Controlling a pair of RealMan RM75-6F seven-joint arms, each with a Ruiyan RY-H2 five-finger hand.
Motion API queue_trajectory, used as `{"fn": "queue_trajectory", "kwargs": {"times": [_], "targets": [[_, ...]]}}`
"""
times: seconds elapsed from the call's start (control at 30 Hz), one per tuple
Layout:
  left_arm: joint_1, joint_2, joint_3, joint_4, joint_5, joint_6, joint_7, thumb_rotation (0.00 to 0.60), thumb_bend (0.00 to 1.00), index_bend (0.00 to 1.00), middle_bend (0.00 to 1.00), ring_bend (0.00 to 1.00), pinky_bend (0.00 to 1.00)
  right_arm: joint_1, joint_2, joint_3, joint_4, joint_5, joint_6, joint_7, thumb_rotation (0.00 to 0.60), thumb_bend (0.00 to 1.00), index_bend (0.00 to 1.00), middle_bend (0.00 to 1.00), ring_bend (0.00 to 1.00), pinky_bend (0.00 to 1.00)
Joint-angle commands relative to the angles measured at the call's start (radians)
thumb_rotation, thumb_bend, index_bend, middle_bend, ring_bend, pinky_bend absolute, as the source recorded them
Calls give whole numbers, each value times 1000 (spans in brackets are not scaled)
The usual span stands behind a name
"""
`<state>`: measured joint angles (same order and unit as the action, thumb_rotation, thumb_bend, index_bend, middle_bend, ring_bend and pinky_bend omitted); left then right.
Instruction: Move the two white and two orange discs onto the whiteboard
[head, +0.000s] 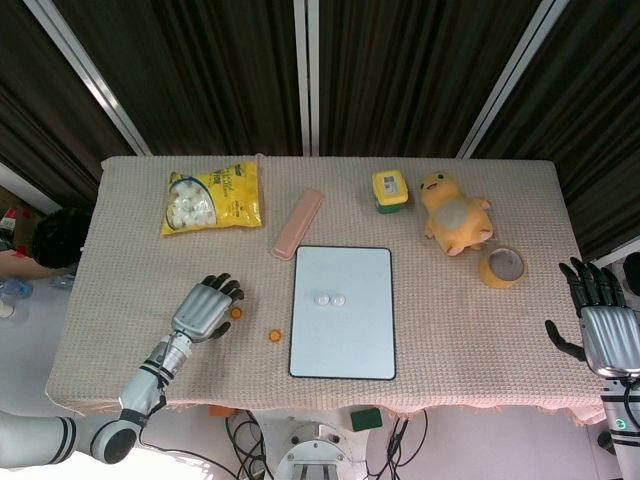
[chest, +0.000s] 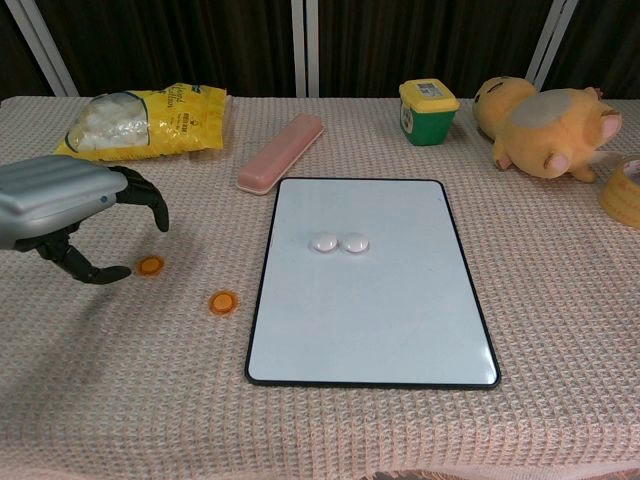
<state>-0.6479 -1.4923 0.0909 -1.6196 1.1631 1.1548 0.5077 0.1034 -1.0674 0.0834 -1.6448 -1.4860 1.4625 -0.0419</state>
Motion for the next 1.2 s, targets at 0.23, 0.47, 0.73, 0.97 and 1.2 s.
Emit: {"fn": "queue_trajectory", "kwargs": {"times": [0.23, 0.47, 0.73, 0.97, 1.2], "targets": [[33, -27, -21, 56, 17, -34, -44, 599, 250, 342, 236, 131, 248, 4, 2, 2, -6, 2, -4, -5, 597, 317, 0, 0, 0, 0], [39, -40, -38, 81, 26, -64, -59, 600, 252, 350, 236, 131, 249, 4, 1, 3, -9, 8, -6, -12, 597, 317, 0, 0, 0, 0], [45, -50, -55, 102, 27, -89, -63, 600, 264, 377, 238, 131, 249, 4, 1, 2, -10, 9, -7, -16, 596, 317, 0, 0, 0, 0], [51, -56, -66, 112, 29, -104, -65, 600, 293, 409, 243, 131, 249, 4, -1, 1, -9, 12, -9, -17, 596, 317, 0, 0, 0, 0], [52, -62, -79, 115, 32, -120, -73, 600, 311, 418, 245, 131, 249, 5, -4, 1, -5, 15, -13, -17, 598, 317, 0, 0, 0, 0]]}}
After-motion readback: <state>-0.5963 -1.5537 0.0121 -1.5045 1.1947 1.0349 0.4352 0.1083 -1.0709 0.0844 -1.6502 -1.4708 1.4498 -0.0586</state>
